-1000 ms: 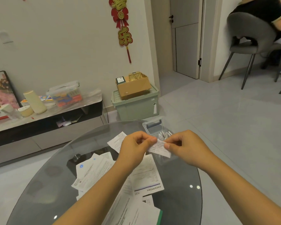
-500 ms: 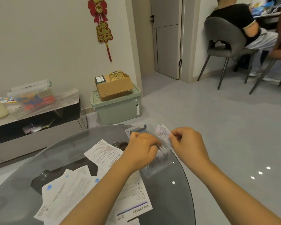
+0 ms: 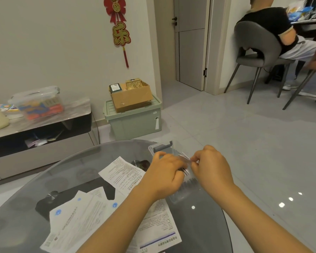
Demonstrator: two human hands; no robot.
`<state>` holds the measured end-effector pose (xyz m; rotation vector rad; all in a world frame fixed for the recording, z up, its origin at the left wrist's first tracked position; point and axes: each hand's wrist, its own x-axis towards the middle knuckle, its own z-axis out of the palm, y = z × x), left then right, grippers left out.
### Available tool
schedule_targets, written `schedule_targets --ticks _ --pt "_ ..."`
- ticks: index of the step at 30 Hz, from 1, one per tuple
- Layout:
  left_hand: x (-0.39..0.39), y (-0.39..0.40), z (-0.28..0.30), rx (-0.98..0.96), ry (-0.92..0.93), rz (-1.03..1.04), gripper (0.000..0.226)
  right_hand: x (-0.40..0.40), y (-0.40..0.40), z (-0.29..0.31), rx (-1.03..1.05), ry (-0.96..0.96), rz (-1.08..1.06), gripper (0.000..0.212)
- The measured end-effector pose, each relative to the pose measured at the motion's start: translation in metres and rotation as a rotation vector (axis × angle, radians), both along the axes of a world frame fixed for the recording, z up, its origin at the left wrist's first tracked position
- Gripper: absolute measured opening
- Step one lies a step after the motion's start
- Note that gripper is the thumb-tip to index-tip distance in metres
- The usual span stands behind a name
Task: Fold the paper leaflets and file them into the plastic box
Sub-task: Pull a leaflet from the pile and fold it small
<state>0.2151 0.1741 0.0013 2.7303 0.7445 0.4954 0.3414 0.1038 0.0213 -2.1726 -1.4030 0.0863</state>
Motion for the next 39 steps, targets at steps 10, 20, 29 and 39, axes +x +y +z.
schedule_targets --ticks 10,20,29,39 --pt "0.000 -0.003 0.005 -0.056 0.054 0.022 0.058 0.004 0.003 0.000 -0.100 -0.029 0.042 0.022" --pt "0.007 0.002 0.011 0.042 0.371 0.046 0.068 0.012 -0.012 0.003 0.055 0.179 0.037 0.018" --pt "-0.018 -0.023 0.023 0.041 0.023 0.172 0.066 0.004 -0.019 0.004 0.065 0.034 0.123 0.025" --pt "-0.085 -0.105 0.010 -0.113 0.214 0.405 0.042 -0.034 -0.055 0.000 0.109 -0.026 0.421 0.023"
